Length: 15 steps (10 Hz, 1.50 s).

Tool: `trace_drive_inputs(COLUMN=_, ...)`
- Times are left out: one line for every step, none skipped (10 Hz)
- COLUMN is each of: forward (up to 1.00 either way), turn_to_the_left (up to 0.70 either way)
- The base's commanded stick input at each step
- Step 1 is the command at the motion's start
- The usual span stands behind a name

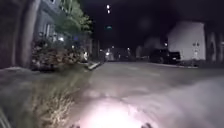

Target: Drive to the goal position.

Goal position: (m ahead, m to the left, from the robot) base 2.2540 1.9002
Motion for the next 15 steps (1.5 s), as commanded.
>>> trace_drive_inputs(forward=0.70, turn_to_the_left=0.00)
trace_drive_inputs(forward=0.70, turn_to_the_left=0.00)
trace_drive_inputs(forward=0.70, turn_to_the_left=0.00)
trace_drive_inputs(forward=0.70, turn_to_the_left=0.00)
trace_drive_inputs(forward=0.70, turn_to_the_left=0.00)
trace_drive_inputs(forward=0.70, turn_to_the_left=0.00)
trace_drive_inputs(forward=0.70, turn_to_the_left=0.00)
trace_drive_inputs(forward=0.70, turn_to_the_left=0.00)
trace_drive_inputs(forward=0.70, turn_to_the_left=0.00)
trace_drive_inputs(forward=0.70, turn_to_the_left=0.00)
trace_drive_inputs(forward=0.70, turn_to_the_left=0.00)
trace_drive_inputs(forward=0.70, turn_to_the_left=0.00)
trace_drive_inputs(forward=0.70, turn_to_the_left=0.00)
trace_drive_inputs(forward=0.70, turn_to_the_left=0.00)
trace_drive_inputs(forward=0.70, turn_to_the_left=0.00)
